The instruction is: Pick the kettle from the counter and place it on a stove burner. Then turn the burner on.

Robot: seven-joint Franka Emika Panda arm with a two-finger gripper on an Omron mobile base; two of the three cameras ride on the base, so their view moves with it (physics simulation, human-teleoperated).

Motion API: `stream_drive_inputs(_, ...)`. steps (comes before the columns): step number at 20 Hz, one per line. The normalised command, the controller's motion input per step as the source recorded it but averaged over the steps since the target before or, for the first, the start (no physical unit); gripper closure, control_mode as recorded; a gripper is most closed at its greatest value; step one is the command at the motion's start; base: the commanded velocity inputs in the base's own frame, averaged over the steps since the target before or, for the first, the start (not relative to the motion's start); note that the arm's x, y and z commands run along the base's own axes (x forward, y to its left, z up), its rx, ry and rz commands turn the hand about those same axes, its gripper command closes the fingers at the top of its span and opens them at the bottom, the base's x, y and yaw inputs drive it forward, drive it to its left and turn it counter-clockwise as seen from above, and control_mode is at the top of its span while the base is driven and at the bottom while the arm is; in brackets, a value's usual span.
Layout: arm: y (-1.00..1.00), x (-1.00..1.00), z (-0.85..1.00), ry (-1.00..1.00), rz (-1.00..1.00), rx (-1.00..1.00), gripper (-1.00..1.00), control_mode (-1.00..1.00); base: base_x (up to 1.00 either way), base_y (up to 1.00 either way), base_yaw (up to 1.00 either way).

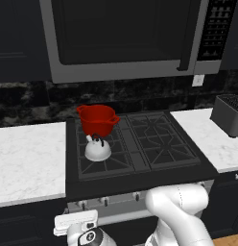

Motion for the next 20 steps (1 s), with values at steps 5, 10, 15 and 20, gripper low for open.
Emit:
stream_drive_inputs(5, 0.46, 0.24, 0.02, 0.0, 0.15, -0.03, -1.0, -1.0, 0.0, 0.0, 0.0)
stream_drive_inputs(10, 0.6, 0.25, 0.06, 0.02, 0.16, -0.06, -1.0, -1.0, 0.0, 0.0, 0.0)
stream_drive_inputs(15, 0.6, 0.32, 0.31, 0.09, 0.19, -0.09, -1.0, -1.0, 0.0, 0.0, 0.0)
stream_drive_inputs(20, 0.67, 0.21, 0.4, 0.15, 0.22, -0.16, -1.0, -1.0, 0.0, 0.0, 0.0)
